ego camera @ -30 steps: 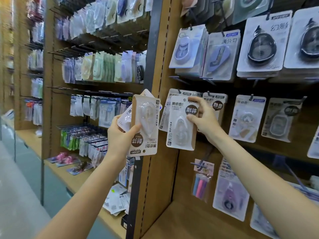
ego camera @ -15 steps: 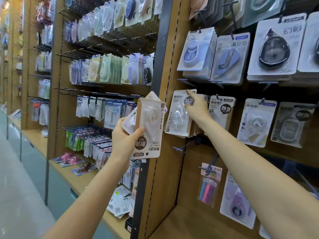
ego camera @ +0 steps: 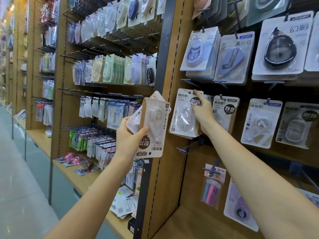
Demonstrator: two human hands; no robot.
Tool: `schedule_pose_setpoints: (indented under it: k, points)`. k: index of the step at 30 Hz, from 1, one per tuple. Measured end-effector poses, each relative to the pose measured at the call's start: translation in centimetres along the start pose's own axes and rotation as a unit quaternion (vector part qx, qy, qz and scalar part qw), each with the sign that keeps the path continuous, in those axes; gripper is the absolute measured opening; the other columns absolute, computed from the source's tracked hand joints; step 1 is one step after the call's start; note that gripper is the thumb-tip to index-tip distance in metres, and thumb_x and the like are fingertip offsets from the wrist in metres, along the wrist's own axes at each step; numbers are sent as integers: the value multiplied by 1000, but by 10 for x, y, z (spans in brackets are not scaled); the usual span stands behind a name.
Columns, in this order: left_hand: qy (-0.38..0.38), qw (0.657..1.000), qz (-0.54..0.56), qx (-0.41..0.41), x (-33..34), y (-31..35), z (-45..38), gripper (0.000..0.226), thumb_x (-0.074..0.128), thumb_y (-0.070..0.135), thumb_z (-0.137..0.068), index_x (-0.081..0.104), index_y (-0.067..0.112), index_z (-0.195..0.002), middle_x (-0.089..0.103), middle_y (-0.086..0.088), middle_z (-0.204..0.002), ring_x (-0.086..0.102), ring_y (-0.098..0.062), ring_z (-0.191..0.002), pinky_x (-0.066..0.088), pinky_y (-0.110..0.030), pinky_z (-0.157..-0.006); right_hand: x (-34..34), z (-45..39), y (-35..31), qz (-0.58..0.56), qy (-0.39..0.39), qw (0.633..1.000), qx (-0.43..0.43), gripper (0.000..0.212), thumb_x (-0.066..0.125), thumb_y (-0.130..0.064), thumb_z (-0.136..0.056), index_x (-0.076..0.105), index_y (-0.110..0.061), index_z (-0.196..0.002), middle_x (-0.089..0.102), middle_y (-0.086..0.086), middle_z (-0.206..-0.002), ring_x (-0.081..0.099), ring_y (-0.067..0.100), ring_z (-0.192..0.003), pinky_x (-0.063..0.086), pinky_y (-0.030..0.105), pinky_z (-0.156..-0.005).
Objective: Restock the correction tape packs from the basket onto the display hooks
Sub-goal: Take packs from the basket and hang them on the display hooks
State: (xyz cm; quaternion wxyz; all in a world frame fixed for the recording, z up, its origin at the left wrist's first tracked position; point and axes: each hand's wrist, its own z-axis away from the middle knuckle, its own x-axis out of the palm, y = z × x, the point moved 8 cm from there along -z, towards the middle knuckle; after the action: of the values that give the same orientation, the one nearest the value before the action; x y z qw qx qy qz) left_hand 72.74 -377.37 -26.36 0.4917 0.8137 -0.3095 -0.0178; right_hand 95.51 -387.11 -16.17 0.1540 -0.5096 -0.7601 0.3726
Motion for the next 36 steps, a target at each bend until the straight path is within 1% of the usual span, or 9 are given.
schedule_pose_setpoints:
  k: [3, 7, 12, 17, 24, 27, 29, 32, 36]
  points:
    - [3, 1000, -2, -4, 2, -2, -1, 38, 69, 13, -81, 51, 18, -114, 66, -6, -103, 68, -22, -87, 58, -39, -72, -1, 0, 1, 16, 5, 1000, 13, 61, 41, 8, -87, 43, -24, -140, 51, 4, -135, 52, 19, -120, 43, 36, -104]
    - [6, 1000, 1, 1, 4, 0, -2, 35, 70, 13, -81, 51, 20, -110, 66, -6, -102, 68, -21, -86, 58, -41, -74, 0, -1, -8, 173, 27, 984, -22, 56, 45, 0, -90, 37, -17, -143, 48, 9, -137, 48, 26, -123, 38, 35, -106]
    - [6, 1000, 5, 3, 8, 0, -2, 38, 70, 13, -80, 51, 17, -113, 66, -6, -101, 68, -19, -84, 58, -37, -70, 12, 8, -17, 296, 30, 953, -64, 58, 47, -14, -94, 26, -15, -148, 37, 14, -138, 50, 31, -114, 41, 35, -90]
    - [5, 1000, 5, 8, 12, -2, -2, 37, 70, 13, -80, 51, 19, -111, 66, -3, -98, 67, -14, -80, 56, -28, -62, 12, 16, -3, 272, -11, 962, -28, 63, 45, -19, -95, 15, -21, -150, 23, 12, -144, 47, 27, -113, 35, 28, -78]
    - [6, 1000, 24, 7, 14, -4, -5, 32, 69, 11, -81, 52, 21, -107, 66, -3, -97, 68, -14, -77, 55, -25, -58, 10, 27, 9, 185, -19, 982, -24, 65, 48, -33, -93, 17, -20, -150, 25, 8, -130, 33, 26, -124, 29, 34, -102]
    - [0, 1000, 8, 12, 18, -4, -5, 37, 69, 12, -81, 52, 16, -113, 67, -3, -98, 68, -13, -78, 55, -23, -57, 8, 29, -3, 310, 27, 949, -54, 73, 55, -48, -86, 24, -21, -147, 17, 10, -143, 21, 32, -132, 23, 46, -108]
    - [0, 1000, 5, 15, 19, -4, -6, 36, 69, 12, -81, 52, 17, -112, 67, -3, -98, 68, -14, -79, 55, -24, -58, 9, 28, -9, 413, 40, 907, -74, 86, 58, -58, -80, 20, -21, -148, -2, 13, -154, 3, 36, -141, 11, 51, -112]
    - [2, 1000, 4, 21, 19, -6, -6, 31, 70, 11, -80, 53, 24, -102, 67, -1, -94, 68, -12, -75, 54, -22, -56, 18, 25, -15, 496, 21, 860, -120, 102, 56, -67, -75, 13, -12, -149, -17, 14, -155, -11, 35, -143, 2, 55, -113]
    - [4, 1000, 5, 19, 19, -11, -7, 32, 70, 10, -80, 52, 24, -102, 66, -2, -96, 68, -14, -77, 55, -26, -59, 36, 23, -11, 530, -48, 838, -118, 110, 54, -71, -74, 4, -8, -149, -22, 11, -155, -22, 38, -140, -2, 62, -110]
